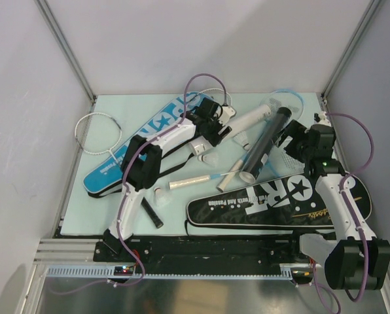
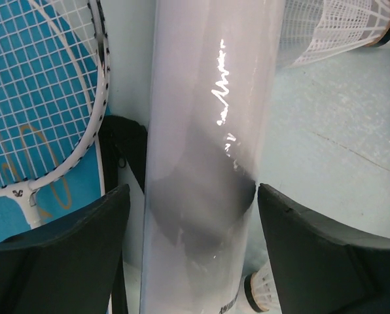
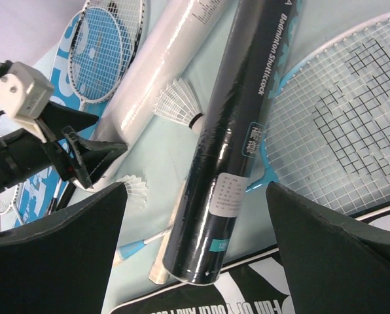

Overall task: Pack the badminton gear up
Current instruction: Place the shuttle tube at the center of the board, then pick up the shuttle tube at the center of the board.

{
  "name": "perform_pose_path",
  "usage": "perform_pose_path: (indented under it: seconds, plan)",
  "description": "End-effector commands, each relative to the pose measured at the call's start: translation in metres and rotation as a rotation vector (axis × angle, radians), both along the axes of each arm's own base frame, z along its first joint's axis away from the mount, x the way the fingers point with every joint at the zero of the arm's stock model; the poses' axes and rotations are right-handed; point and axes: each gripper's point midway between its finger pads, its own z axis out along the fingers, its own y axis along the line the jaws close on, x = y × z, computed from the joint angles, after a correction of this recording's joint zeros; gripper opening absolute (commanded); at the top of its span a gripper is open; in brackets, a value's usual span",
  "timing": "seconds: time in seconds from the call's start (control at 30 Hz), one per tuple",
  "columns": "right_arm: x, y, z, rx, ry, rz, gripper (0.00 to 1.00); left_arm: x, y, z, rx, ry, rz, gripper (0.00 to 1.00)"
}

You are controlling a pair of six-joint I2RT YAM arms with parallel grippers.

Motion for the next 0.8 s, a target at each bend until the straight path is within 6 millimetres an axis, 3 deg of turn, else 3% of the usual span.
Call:
perform_pose_path:
  seconds: [0.0,0.33,0.43,0.57,0.77]
  plan:
    - [0.002,0.004,0.035,-0.005,-0.105,0.027,0.93,0.007,-0.014,0.013,0.000,-0.051,0.008,0.80]
    - [-0.007,0.008,0.054,0.018,-0.156,0.039,0.94,-0.004,-0.014,0.004,-0.008,0.016,0.065,0.67]
    - [-0.009,0.008,0.059,0.018,-0.172,0.038,0.94,-0.007,-0.013,0.010,-0.025,0.029,0.086,0.63]
    - [-0.012,0.019,0.057,0.023,-0.164,0.085,0.94,-0.007,-0.016,0.045,-0.088,0.001,0.114,0.58]
    - [-0.020,0.033,0.063,0.001,-0.189,0.153,0.95,-0.013,-0.023,0.147,-0.288,-0.075,0.149,0.50]
